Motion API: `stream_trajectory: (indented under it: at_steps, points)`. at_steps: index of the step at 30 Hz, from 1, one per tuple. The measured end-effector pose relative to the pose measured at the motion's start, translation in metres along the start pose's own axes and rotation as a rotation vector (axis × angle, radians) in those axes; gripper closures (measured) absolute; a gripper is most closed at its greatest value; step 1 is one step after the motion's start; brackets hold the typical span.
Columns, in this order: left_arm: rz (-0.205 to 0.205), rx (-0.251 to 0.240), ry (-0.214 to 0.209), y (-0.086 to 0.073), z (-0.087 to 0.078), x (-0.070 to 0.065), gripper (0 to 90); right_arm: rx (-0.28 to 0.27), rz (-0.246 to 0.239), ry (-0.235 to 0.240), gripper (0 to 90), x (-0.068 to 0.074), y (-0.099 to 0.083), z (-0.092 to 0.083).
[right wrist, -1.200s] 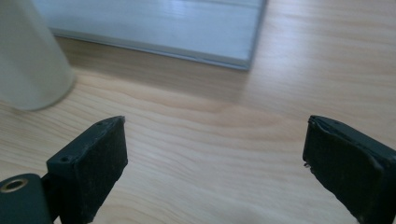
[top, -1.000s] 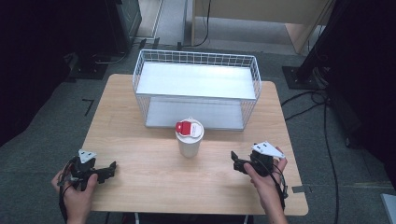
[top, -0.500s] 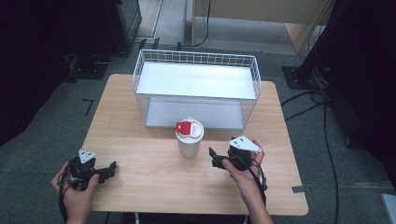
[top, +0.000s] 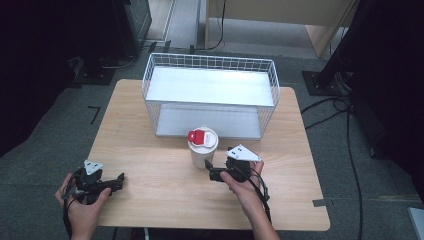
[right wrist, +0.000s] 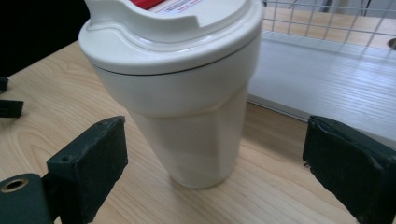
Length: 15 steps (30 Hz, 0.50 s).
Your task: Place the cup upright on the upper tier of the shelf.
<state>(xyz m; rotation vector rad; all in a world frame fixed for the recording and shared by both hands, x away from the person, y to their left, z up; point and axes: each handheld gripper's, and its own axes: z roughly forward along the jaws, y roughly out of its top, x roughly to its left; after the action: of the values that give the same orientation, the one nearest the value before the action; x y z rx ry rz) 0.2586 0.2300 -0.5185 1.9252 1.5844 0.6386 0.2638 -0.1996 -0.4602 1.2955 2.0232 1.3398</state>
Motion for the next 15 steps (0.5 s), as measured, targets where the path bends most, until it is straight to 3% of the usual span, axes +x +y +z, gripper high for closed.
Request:
stream_trajectory:
  at_steps: [7, 15]
  points:
    - [-0.001, 0.0, 0.0, 0.0, 0.0, 0.0, 0.0, -0.016, 0.042, 0.027, 6.6, 0.01, -0.002, 0.017]
    - [0.0, 0.0, 0.0, 0.0, 0.0, 0.0, 0.0, -0.027, 0.047, 0.03, 6.6, 0.015, -0.002, 0.029]
